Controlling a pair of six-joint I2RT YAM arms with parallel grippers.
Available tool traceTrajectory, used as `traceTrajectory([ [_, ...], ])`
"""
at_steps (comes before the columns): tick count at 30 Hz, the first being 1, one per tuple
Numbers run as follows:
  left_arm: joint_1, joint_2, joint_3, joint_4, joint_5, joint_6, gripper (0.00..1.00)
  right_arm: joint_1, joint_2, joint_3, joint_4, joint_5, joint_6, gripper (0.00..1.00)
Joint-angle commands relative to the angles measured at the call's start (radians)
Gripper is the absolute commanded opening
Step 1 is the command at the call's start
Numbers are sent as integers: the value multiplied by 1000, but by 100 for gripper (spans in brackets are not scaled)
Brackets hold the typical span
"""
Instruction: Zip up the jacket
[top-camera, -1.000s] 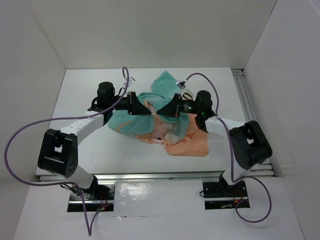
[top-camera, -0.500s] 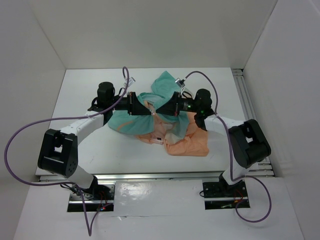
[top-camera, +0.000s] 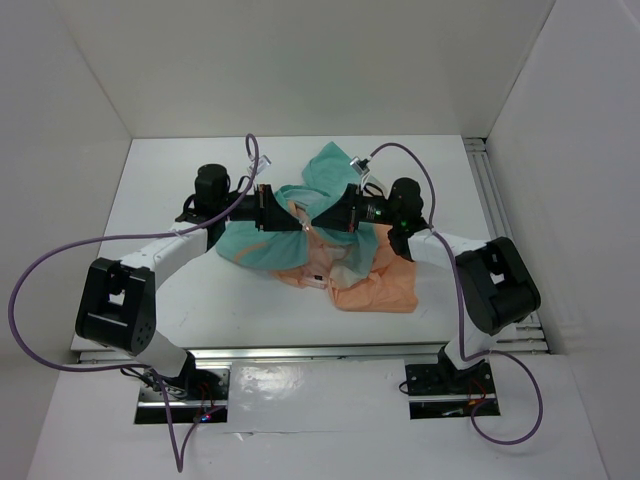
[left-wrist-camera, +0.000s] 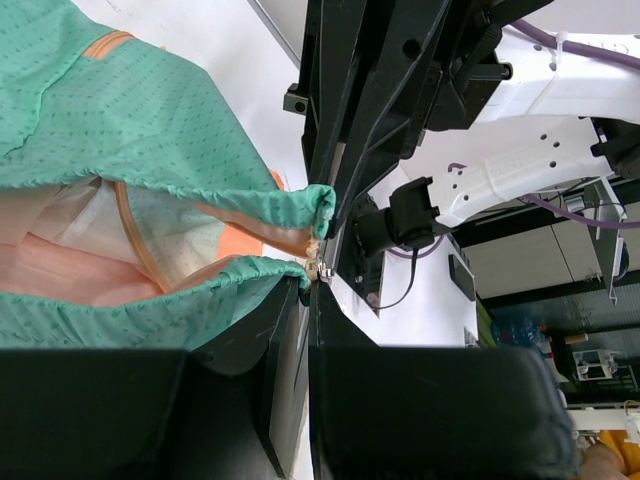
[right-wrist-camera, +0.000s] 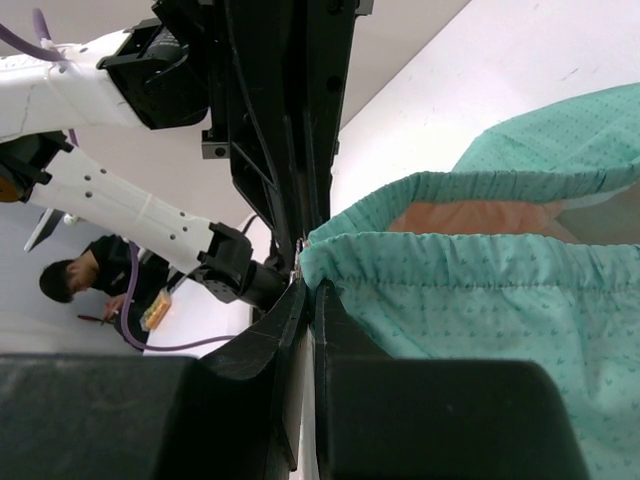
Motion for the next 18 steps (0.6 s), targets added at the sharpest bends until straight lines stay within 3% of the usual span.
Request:
traceTrajectory([
  [1,-5,-31,24,20,37,36,0,6,-8,11,116,-22,16,0],
  [18,4,-31,33,40,28,19,0,6,-8,-28,105,-40,26,0],
])
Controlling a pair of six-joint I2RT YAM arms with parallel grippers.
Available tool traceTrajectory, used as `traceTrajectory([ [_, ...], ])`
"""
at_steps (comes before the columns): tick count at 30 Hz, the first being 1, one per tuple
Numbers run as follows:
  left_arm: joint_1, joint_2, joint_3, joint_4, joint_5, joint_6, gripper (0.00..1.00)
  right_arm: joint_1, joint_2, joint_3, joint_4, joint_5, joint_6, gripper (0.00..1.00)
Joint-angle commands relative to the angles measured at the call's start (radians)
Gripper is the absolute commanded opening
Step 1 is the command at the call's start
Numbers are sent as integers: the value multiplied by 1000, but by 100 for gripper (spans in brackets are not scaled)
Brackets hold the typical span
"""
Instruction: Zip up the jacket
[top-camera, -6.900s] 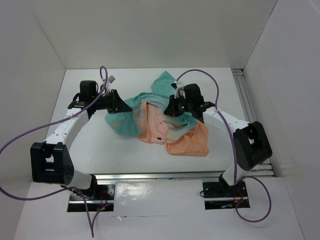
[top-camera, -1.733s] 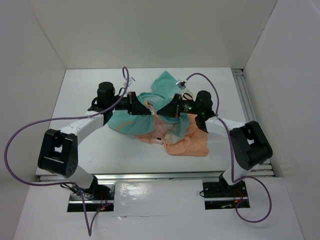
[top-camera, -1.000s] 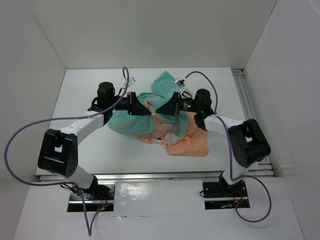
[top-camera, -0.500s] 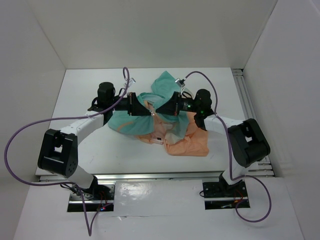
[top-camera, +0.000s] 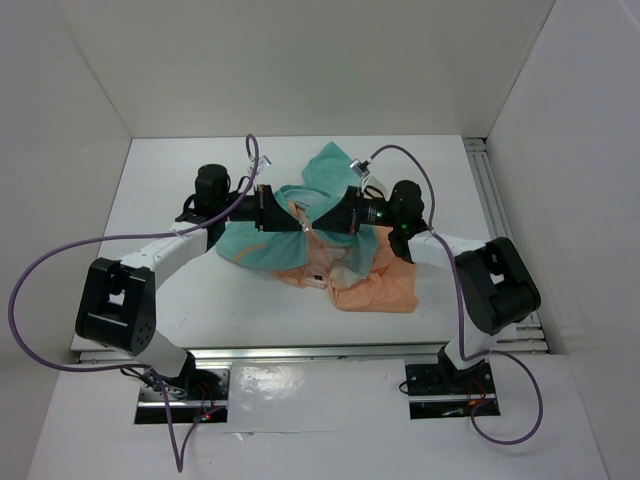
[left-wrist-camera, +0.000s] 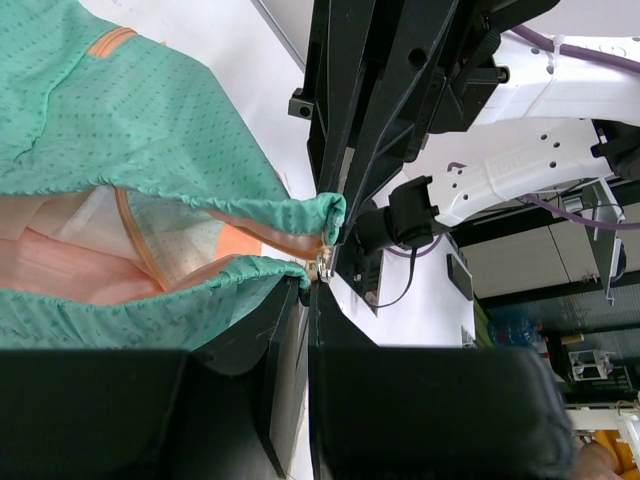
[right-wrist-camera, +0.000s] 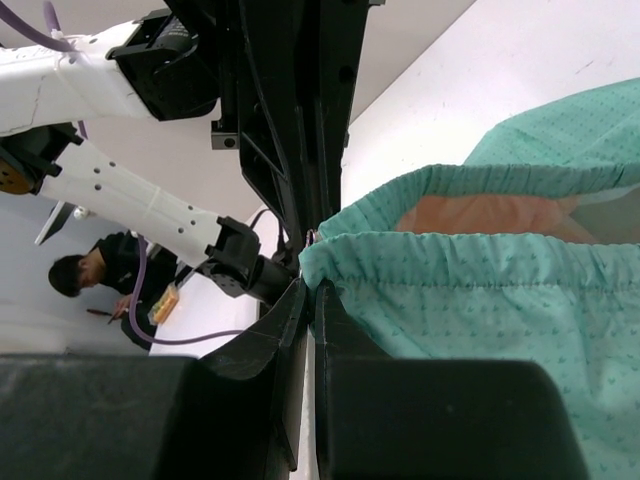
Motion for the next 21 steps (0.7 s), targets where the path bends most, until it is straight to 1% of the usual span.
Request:
traceTrajectory([
  [1,4,-31,32,55,28,17,0,6,-8,-9,67,-24,0,0],
  [21,13,-31,32,85,18,-3,0,6,-17,-18,48,-42,-19,0],
])
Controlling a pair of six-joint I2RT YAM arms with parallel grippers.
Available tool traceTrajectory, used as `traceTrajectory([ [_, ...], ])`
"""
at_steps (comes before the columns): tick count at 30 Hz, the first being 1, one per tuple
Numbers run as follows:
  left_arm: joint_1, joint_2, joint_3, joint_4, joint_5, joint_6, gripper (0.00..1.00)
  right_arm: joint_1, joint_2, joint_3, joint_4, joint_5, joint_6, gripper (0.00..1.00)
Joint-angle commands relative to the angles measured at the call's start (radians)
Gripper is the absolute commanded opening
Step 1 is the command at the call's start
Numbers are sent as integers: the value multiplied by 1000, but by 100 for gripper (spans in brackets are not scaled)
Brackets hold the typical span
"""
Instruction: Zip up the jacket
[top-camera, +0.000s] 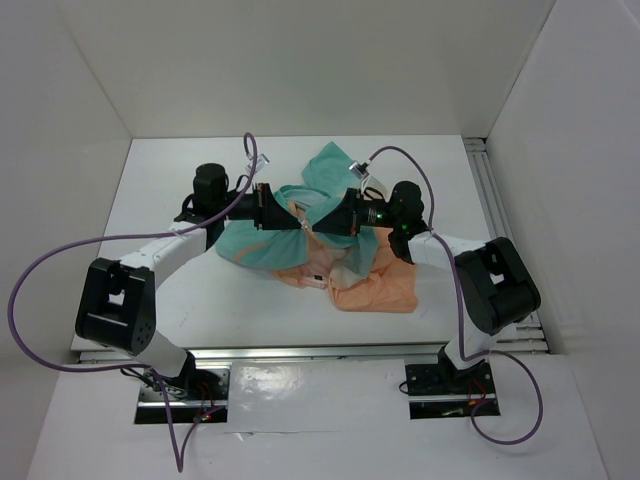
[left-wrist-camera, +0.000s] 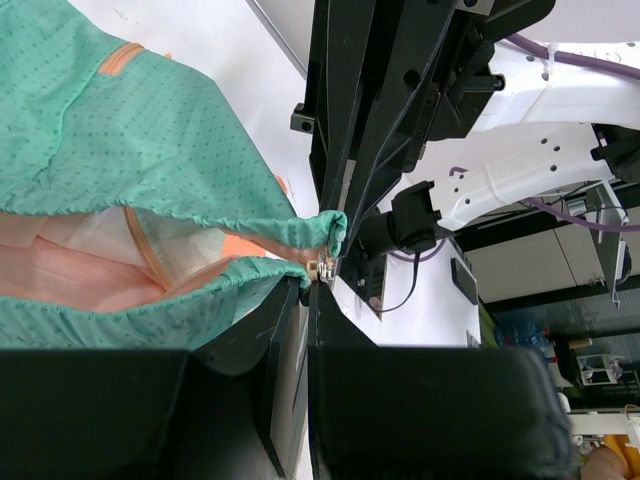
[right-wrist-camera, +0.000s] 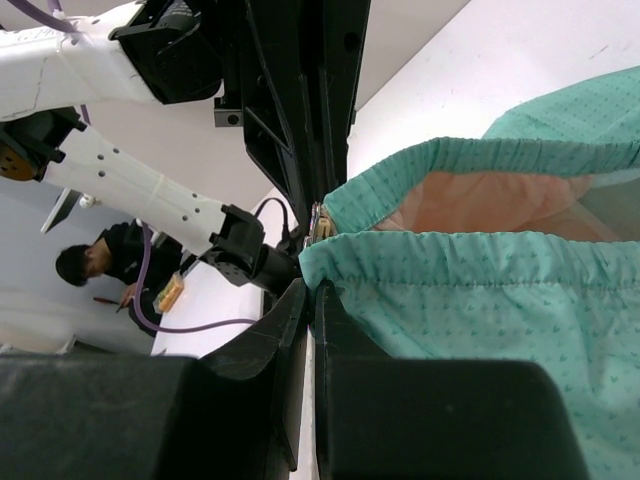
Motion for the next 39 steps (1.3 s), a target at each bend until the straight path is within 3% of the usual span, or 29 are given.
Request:
traceTrajectory([
  [1,4,-31,32,65,19,3,0,6,-17,-8,47,-19,-17,0],
  [39,4,-40,13,43,47,15,0,6,40,87,40,-30,-16,0],
])
